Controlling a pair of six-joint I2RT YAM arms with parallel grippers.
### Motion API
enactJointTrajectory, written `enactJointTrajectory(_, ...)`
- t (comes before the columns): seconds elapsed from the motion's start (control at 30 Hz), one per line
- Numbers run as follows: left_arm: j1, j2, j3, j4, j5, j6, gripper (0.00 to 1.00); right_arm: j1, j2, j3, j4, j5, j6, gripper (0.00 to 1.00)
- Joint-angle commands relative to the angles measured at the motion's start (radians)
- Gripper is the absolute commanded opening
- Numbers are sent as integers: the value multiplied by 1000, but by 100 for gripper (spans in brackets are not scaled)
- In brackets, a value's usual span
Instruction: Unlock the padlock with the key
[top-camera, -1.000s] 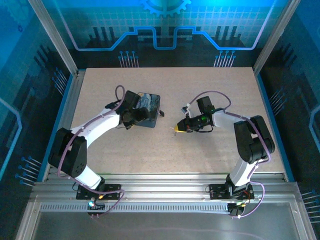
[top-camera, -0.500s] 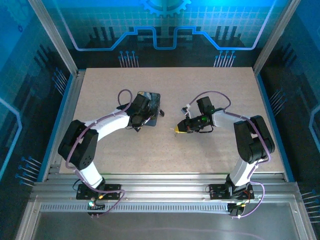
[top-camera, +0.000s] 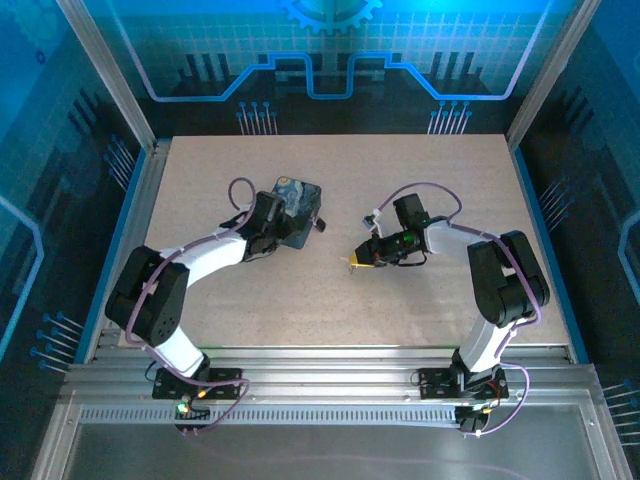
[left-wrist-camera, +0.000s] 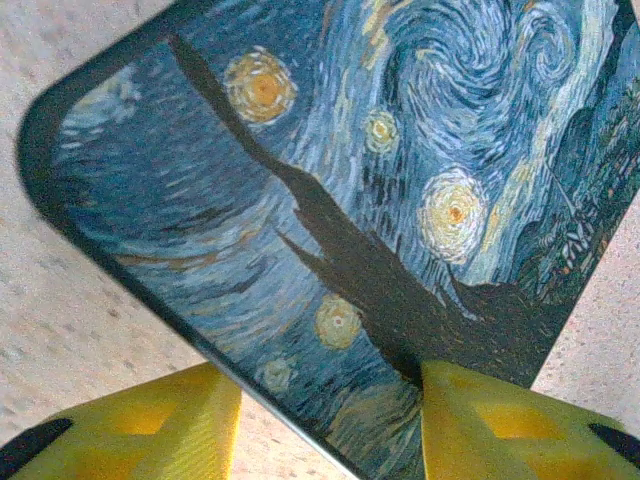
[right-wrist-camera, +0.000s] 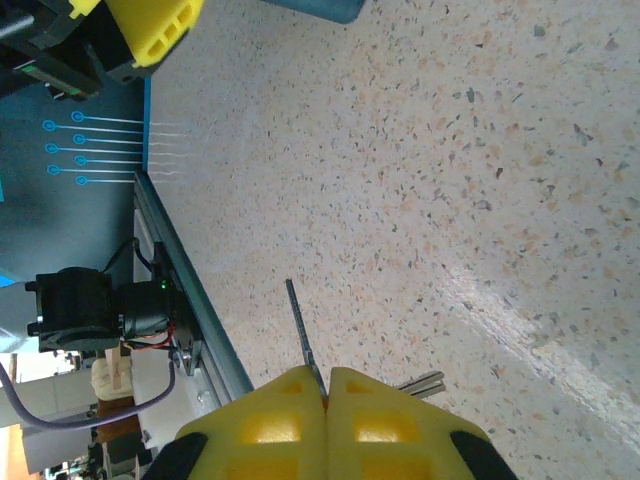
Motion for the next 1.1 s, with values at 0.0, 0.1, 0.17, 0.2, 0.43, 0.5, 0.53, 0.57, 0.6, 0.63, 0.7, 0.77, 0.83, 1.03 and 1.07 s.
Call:
enactJointTrajectory(0.0, 75, 18, -111, -146, 8, 226, 46, -7, -17, -5, -21, -1, -15, 0)
enactJointTrajectory(0.1, 111, -11, -134, -132, 100, 366, 45, -6, -14, -2, -18, -2, -7, 0)
enactJointTrajectory(0.17, 117, -10, -125, -148, 150, 473, 46, -4, -12, -1, -17, -4, -4, 0)
enactJointTrajectory(0.2, 117, -5, -120, -163, 152, 505, 46, -4, -11, 2, -17, -6, -2, 0)
enactJointTrajectory(0.43, 172, -85, -129, -184, 108, 492, 54, -3, -20, 14, -36, -7, -10, 0)
enactJointTrajectory(0.5, 168, -125, -102, -203, 99, 456, 61, -3, -24, 18, -47, -2, -18, 0)
enactJointTrajectory(0.53, 161, -143, -80, -221, 86, 436, 63, -4, -25, 18, -49, -2, -21, 0)
enactJointTrajectory(0.57, 144, -160, -55, -247, 53, 417, 66, -6, -24, 18, -50, -3, -24, 0)
enactJointTrajectory(0.6, 126, -171, -31, -275, 12, 390, 69, -9, -25, 18, -50, -3, -25, 0)
enactJointTrajectory(0.63, 95, -181, 0, -313, -36, 360, 72, -12, -24, 18, -49, -3, -25, 0)
enactJointTrajectory(0.7, 32, -182, 62, -392, -119, 272, 77, -18, -24, 16, -46, -3, -26, 0)
enactJointTrajectory(0.77, -45, -157, 121, -452, -142, 175, 79, -28, -24, 14, -46, -6, -28, 0)
enactJointTrajectory(0.83, -123, -116, 184, -523, -189, 54, 82, -38, -26, 14, -47, -7, -28, 0)
enactJointTrajectory(1.03, -289, 75, 367, -671, -253, -284, 85, -78, -39, 25, -68, 14, -26, 0)
enactJointTrajectory(1.07, -308, 113, 395, -668, -254, -322, 85, -88, -40, 25, -72, 18, -24, 0)
